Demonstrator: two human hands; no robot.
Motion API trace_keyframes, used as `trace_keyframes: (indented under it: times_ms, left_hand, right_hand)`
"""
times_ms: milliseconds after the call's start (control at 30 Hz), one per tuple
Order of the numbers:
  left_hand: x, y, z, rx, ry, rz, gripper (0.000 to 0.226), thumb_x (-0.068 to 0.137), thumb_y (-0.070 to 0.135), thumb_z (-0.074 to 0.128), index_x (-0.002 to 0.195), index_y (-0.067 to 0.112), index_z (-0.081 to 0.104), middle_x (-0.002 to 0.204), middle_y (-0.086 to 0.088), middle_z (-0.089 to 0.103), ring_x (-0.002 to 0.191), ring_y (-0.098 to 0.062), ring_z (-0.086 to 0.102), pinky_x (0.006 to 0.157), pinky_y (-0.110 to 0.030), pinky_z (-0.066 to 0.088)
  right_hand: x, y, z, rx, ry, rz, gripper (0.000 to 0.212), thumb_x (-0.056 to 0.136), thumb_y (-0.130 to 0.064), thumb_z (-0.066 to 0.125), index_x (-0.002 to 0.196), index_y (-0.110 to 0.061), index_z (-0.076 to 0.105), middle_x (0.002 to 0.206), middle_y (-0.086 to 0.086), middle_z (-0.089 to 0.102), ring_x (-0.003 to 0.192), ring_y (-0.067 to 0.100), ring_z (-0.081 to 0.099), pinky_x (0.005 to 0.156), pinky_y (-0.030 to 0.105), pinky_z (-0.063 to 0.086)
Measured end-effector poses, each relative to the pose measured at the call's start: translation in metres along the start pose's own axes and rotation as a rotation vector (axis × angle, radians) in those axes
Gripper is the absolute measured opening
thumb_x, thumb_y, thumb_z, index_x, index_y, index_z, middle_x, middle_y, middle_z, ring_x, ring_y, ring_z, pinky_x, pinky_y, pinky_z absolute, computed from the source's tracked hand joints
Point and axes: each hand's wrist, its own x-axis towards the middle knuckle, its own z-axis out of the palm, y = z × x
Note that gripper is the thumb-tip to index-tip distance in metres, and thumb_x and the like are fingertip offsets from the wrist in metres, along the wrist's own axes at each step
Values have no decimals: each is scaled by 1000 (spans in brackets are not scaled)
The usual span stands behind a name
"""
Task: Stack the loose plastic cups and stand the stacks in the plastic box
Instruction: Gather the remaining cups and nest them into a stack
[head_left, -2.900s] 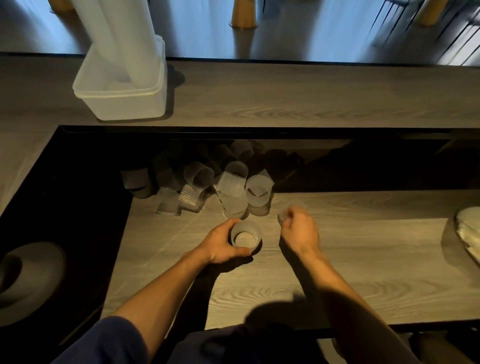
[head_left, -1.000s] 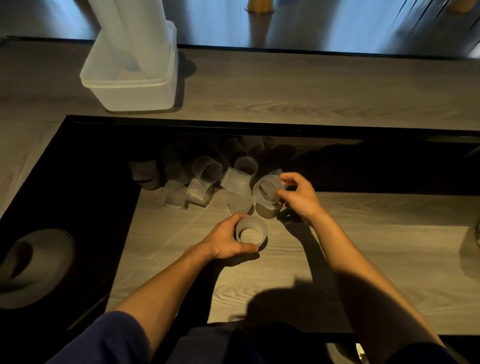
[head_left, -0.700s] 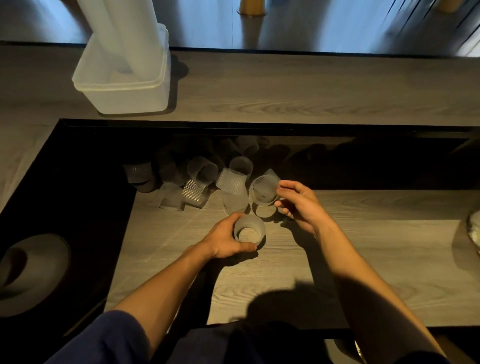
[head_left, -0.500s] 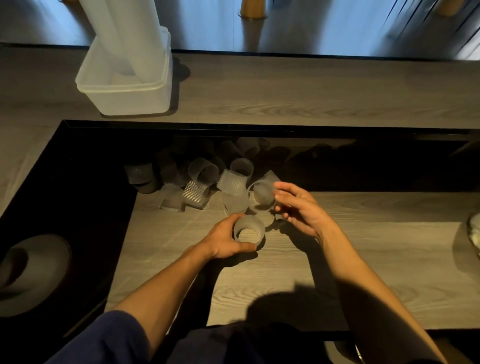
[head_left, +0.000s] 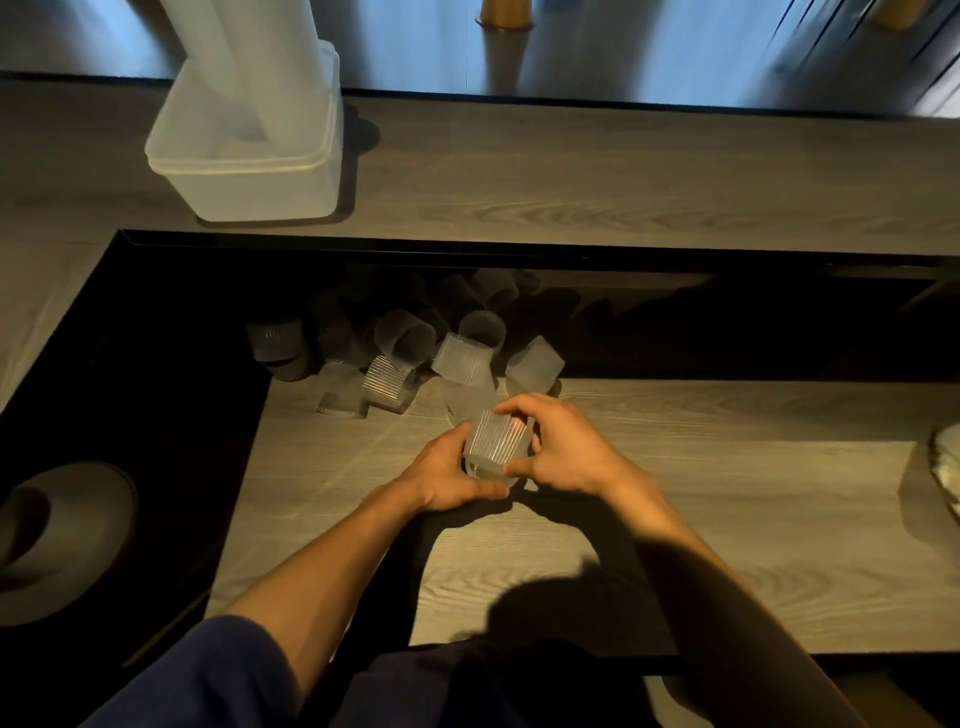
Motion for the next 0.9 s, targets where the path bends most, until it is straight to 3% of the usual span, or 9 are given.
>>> trace_keyframes:
  times_ms: [133, 233, 333, 433, 533, 667, 767, 833, 900]
  left_hand:
    - [0, 1, 1, -6, 3, -21, 78, 68, 29, 95, 128, 39, 46, 116, 14, 59, 108, -6, 59, 86, -24, 53]
    - [1, 0, 2, -6, 3, -13, 76, 69, 28, 94, 127, 39, 47, 113, 17, 58, 103, 0, 57, 78, -16, 48]
    - [0, 0, 2, -29, 4, -15, 77, 68, 26, 95, 128, 38, 48, 115, 15, 60, 106, -1, 59, 81, -17, 49]
    - [-1, -1, 2, -62, 0, -21, 80, 66, 27, 96, 133, 33, 52, 118, 13, 63, 109, -3, 61, 83, -15, 50]
    - [-2, 0, 1, -54, -10, -22, 79, 67, 35, 95, 133, 34, 53, 121, 15, 63, 113, -4, 60, 87, -17, 49]
    - [-4, 3, -1, -41, 17, -30, 74, 74, 33, 91, 132, 42, 46, 115, 31, 52, 106, 9, 51, 95, -19, 45]
    - [-6, 2, -2, -30, 34, -23, 85, 70, 34, 93, 141, 36, 47, 122, 26, 55, 110, 12, 50, 106, -29, 46]
    - [-7, 2, -2, -22, 40, 4, 98, 66, 32, 96, 147, 35, 41, 125, 27, 53, 112, 16, 47, 101, -19, 44]
    - [-6, 5, -2, -19, 36, 28, 106, 64, 30, 96, 151, 36, 36, 128, 25, 52, 115, 13, 49, 94, -12, 42]
  right_hand:
    - [-8, -6, 9, -291, -41, -102, 65, 78, -22, 85, 133, -26, 51, 129, -5, 56, 114, 16, 58, 94, 37, 54]
    - [-13, -8, 17, -426, -43, -164, 66, 83, -16, 79, 138, -27, 44, 135, -3, 51, 115, 22, 62, 92, 39, 55]
    - [-15, -7, 20, -418, -36, -187, 68, 84, -16, 78, 141, -27, 42, 138, -3, 50, 113, 24, 63, 89, 39, 56]
    - [-13, -4, 20, -406, -39, -202, 66, 84, -19, 78, 142, -28, 47, 133, -4, 53, 108, 22, 63, 85, 38, 56]
    - [-9, -5, 14, -386, -41, -220, 45, 90, -16, 72, 133, -23, 64, 121, -3, 62, 104, 18, 63, 87, 37, 56]
    - [-10, 0, 20, -398, -87, -195, 20, 93, -21, 70, 113, -20, 75, 111, -6, 64, 98, 13, 62, 87, 39, 56]
    - [-11, 11, 26, -279, -110, -115, 22, 94, -15, 68, 113, -22, 77, 112, -8, 66, 103, 10, 61, 92, 35, 54]
    - [-7, 12, 24, -142, -123, -56, 24, 93, -11, 69, 113, -21, 77, 110, -11, 66, 98, -1, 60, 90, 24, 50]
    - [-2, 10, 19, 40, -162, 34, 22, 90, -8, 72, 107, -20, 78, 100, -16, 67, 82, -12, 59, 76, 12, 44]
